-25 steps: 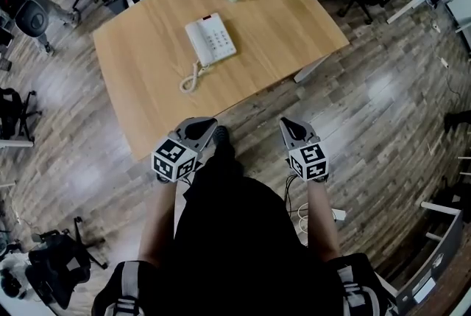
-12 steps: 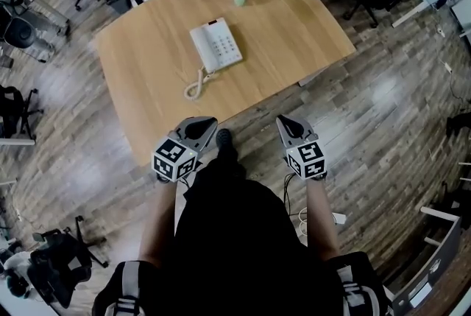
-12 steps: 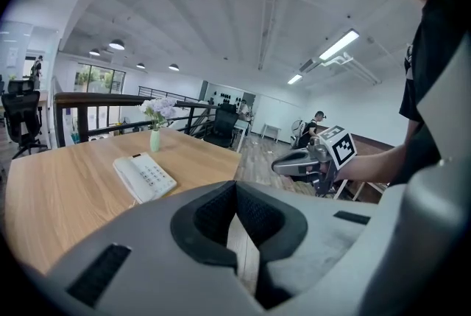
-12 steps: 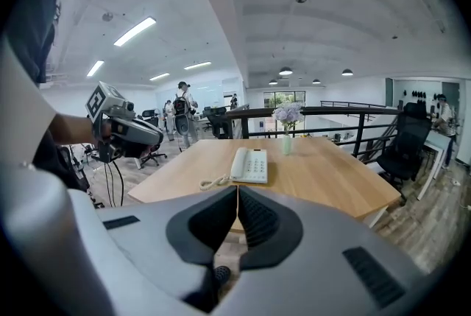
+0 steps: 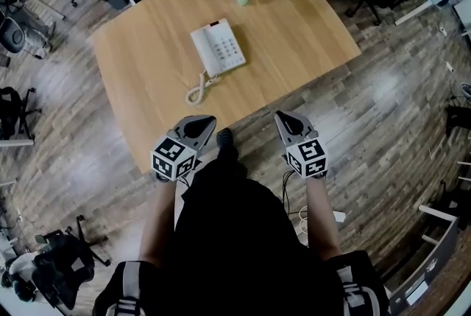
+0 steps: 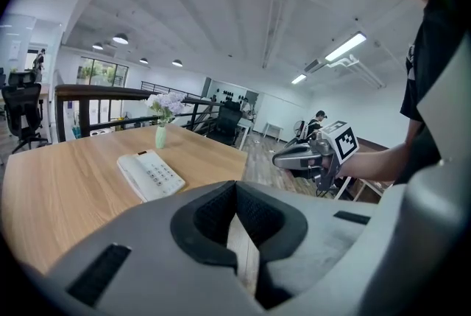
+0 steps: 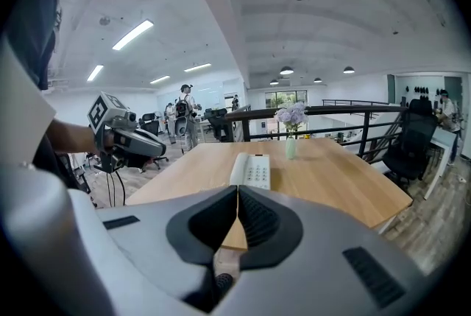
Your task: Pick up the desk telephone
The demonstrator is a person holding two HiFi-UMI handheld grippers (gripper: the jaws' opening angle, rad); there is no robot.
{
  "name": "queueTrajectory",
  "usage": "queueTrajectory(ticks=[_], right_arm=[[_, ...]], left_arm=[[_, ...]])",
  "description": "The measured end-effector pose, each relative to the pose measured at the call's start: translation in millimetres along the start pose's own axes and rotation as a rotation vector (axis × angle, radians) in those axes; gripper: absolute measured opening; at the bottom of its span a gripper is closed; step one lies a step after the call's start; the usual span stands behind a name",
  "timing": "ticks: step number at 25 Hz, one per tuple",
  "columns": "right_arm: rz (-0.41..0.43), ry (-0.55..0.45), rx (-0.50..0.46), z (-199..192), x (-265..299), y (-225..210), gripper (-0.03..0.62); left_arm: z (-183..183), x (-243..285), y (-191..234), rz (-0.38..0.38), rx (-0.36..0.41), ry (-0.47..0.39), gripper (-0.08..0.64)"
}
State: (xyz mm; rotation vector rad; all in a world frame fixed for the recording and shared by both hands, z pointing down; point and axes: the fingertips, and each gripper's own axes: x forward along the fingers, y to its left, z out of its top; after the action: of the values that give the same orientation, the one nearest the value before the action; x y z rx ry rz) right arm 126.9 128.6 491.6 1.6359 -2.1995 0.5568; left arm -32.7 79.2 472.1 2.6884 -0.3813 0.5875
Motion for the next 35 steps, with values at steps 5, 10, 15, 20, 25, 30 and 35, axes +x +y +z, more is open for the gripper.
queueTrajectory(ticks=[5, 10, 15, 20, 25, 30, 35], right_arm=[[0.021, 0.024, -0.006, 3, 24, 1, 0.025], [0.042, 0.050, -0.040, 12, 49, -5, 0.025], [0.041, 0.044, -0.062, 32, 70, -15, 0.025], [0.029, 0.042, -0.061, 41, 80, -25, 0.025], [0.009, 0.049, -0.040, 37, 83, -32, 0.025], [-0.023, 0.058, -0.020, 38, 84, -44, 0.025], [-0.031, 0.054, -0.021, 45, 94, -47, 0.025]], left_arm=[[-2, 7, 19, 0.001, -0.025, -0.002, 0.021], [1, 21, 40, 0.000, -0.054, -0.012, 0.021], [15, 36, 58, -0.016, -0.049, -0.016, 0.021], [34, 51, 69, -0.037, -0.025, -0.015, 0.021], [40, 60, 76, -0.057, -0.011, -0.002, 0.021], [51, 67, 83, -0.073, -0.001, -0.002, 0.021], [53, 70, 93, -0.078, -0.007, 0.002, 0.021]])
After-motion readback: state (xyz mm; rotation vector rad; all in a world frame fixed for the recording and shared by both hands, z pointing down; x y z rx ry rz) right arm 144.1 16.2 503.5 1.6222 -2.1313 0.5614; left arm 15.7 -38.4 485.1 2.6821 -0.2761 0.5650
